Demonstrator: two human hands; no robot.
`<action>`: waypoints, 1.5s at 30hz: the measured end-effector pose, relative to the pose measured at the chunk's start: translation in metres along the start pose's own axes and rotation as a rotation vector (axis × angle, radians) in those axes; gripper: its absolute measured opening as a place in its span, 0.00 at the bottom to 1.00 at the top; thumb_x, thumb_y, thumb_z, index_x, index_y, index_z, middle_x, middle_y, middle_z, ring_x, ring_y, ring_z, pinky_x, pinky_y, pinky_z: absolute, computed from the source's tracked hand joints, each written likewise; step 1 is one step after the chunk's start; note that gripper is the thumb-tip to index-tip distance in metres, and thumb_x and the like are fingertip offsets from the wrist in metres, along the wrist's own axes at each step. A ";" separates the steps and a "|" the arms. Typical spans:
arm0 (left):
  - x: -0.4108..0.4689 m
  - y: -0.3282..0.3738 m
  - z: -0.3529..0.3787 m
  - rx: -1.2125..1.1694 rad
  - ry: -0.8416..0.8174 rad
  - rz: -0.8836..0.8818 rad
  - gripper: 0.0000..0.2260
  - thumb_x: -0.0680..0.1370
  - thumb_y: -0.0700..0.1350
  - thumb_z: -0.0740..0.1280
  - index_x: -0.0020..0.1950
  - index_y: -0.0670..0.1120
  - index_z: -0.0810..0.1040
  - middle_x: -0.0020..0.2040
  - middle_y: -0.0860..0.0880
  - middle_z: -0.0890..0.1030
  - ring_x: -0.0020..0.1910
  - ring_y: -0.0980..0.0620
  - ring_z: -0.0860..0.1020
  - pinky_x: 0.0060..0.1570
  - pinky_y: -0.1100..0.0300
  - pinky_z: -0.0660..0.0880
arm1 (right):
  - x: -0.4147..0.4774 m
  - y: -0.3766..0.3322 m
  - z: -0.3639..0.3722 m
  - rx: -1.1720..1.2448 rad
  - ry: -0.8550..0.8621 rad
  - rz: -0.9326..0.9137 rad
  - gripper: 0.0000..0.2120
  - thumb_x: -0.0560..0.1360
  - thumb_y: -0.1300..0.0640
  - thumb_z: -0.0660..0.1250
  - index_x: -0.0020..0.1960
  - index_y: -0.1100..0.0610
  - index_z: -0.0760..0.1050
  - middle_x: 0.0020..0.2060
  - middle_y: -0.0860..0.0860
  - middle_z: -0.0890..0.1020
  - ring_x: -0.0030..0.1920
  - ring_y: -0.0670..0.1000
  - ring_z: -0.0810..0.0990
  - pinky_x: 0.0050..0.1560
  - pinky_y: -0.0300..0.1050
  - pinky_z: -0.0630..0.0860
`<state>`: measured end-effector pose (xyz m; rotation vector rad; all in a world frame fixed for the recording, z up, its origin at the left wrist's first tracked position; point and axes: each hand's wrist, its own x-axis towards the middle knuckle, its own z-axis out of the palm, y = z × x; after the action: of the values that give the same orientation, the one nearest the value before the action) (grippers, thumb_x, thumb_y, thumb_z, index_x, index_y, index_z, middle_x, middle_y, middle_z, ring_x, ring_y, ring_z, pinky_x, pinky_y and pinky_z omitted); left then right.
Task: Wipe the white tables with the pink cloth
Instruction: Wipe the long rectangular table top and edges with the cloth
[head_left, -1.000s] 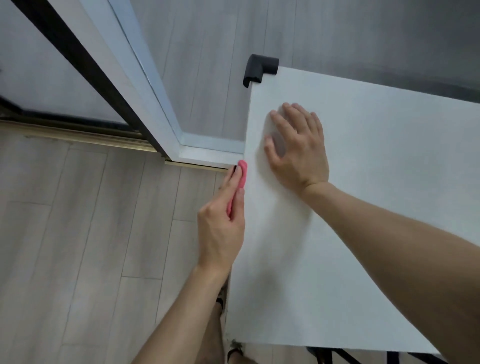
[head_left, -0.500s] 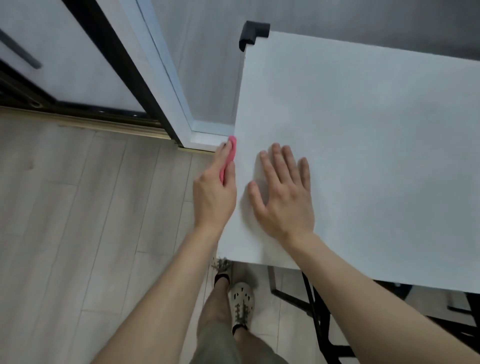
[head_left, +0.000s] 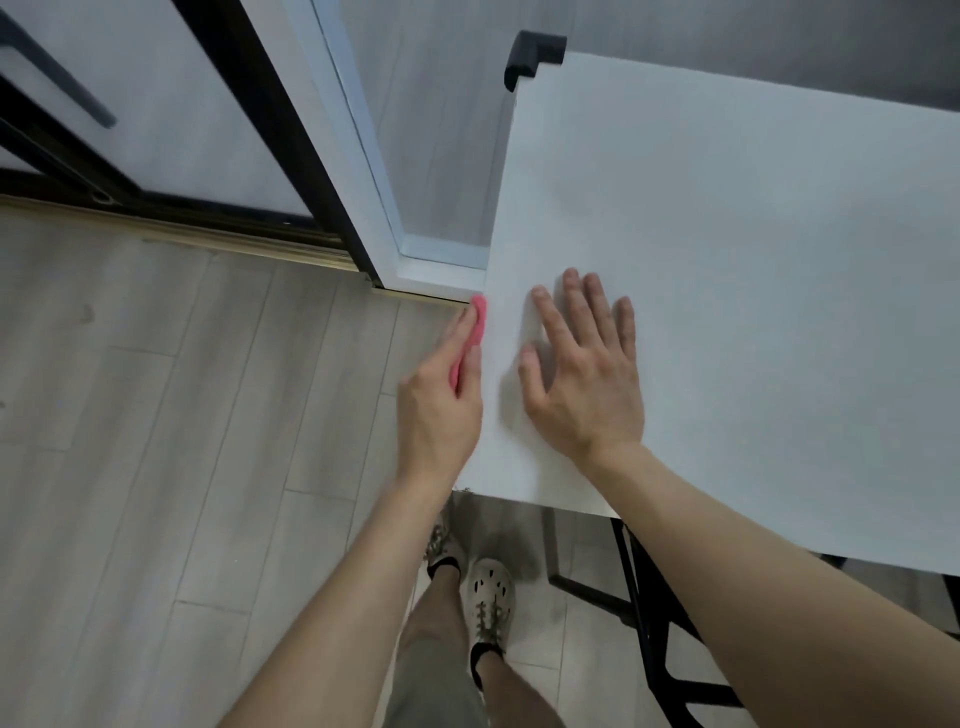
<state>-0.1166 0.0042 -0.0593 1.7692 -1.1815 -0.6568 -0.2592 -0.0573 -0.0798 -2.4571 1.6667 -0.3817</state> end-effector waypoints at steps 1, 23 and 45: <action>-0.030 -0.003 -0.009 -0.029 -0.008 -0.012 0.20 0.89 0.42 0.64 0.81 0.53 0.74 0.77 0.58 0.76 0.75 0.61 0.75 0.74 0.64 0.72 | 0.000 -0.002 -0.001 -0.004 -0.003 0.003 0.32 0.84 0.45 0.58 0.86 0.52 0.62 0.87 0.56 0.57 0.88 0.54 0.49 0.86 0.64 0.46; 0.064 -0.001 0.016 0.072 0.011 0.012 0.19 0.88 0.46 0.63 0.79 0.54 0.78 0.71 0.58 0.82 0.65 0.60 0.83 0.65 0.69 0.76 | 0.002 -0.002 0.001 -0.029 0.026 0.000 0.32 0.83 0.43 0.57 0.85 0.53 0.64 0.86 0.57 0.59 0.87 0.56 0.52 0.85 0.65 0.48; -0.114 -0.016 -0.041 0.043 -0.119 -0.016 0.22 0.89 0.43 0.64 0.83 0.54 0.71 0.79 0.57 0.74 0.71 0.53 0.77 0.65 0.41 0.78 | 0.001 -0.005 -0.005 -0.044 -0.001 0.010 0.33 0.82 0.43 0.56 0.85 0.52 0.63 0.86 0.57 0.59 0.87 0.58 0.52 0.85 0.65 0.47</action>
<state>-0.1235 0.1262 -0.0589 1.7975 -1.2718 -0.7601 -0.2557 -0.0558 -0.0731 -2.4780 1.7043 -0.3464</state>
